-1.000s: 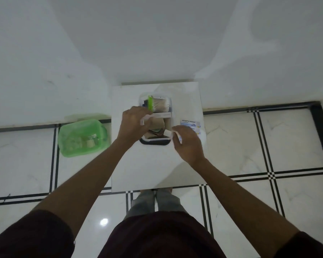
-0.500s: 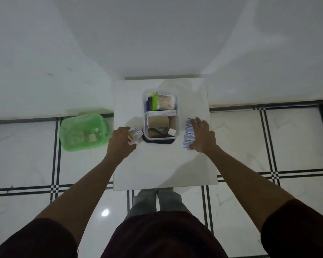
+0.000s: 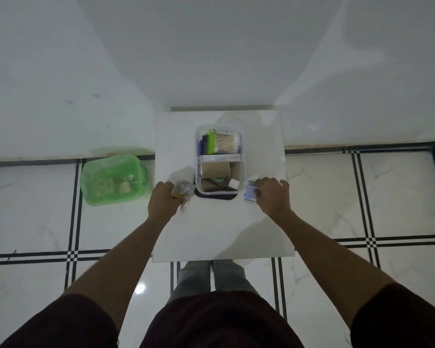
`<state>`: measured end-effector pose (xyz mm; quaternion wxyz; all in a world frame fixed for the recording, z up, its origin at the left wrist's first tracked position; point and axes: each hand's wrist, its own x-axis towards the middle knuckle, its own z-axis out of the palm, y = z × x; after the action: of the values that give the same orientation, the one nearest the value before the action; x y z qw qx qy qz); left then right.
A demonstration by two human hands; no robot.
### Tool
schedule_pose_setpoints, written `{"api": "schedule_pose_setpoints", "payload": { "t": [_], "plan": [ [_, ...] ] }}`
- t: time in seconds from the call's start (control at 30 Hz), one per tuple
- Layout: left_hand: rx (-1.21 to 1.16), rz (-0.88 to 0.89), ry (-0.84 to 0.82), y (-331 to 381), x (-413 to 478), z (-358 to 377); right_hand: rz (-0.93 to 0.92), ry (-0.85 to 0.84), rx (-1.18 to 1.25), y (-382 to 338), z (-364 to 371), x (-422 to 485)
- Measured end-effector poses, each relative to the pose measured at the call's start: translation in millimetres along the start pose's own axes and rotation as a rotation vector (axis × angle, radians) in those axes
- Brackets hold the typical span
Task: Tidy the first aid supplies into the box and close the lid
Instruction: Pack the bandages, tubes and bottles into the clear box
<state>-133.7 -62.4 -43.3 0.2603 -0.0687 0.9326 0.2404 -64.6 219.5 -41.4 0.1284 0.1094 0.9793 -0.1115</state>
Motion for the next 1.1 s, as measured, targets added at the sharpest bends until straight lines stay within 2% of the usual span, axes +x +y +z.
{"api": "schedule_pose_setpoints", "payload": {
  "t": [0.1, 0.27, 0.37, 0.43, 0.57, 0.63, 0.73, 0.9, 1.1],
  "plan": [
    [-0.234, -0.079, 0.009, -6.0, -5.9, -2.3, 0.054, 0.105, 0.165, -3.4, -10.9, -6.6],
    [-0.416, -0.162, 0.209, -3.0, -14.3, -26.9, 0.147, 0.374, 0.407, -28.9, -58.6, -12.4],
    [-0.439, -0.090, 0.317, 17.9, -15.9, -48.0, 0.012, 0.554, 0.477, -51.7, -81.3, -8.2],
    [-0.432, -0.005, 0.382, 39.0, -16.7, -63.1, -0.126, 0.595, 0.467, -66.1, -87.9, -4.3],
    [-0.417, 0.204, 0.441, 77.0, -13.8, -80.4, -0.382, 0.496, 0.279, -82.0, -70.4, 0.7],
    [-0.384, 0.345, 0.461, 90.3, -14.5, -80.2, -0.435, 0.415, 0.212, -82.1, -53.2, -2.0],
    [-0.223, 0.535, 0.486, 104.4, -15.3, -73.0, -0.439, 0.343, 0.168, -77.9, -33.8, -9.1],
    [0.109, 0.789, 0.511, 106.4, -11.9, -53.7, -0.428, 0.353, 0.215, -69.9, -25.6, -17.1],
    [0.303, 0.895, 0.461, 92.9, -10.6, -37.5, -0.366, 0.333, 0.257, -68.8, -23.4, -32.2]
  ]
}}
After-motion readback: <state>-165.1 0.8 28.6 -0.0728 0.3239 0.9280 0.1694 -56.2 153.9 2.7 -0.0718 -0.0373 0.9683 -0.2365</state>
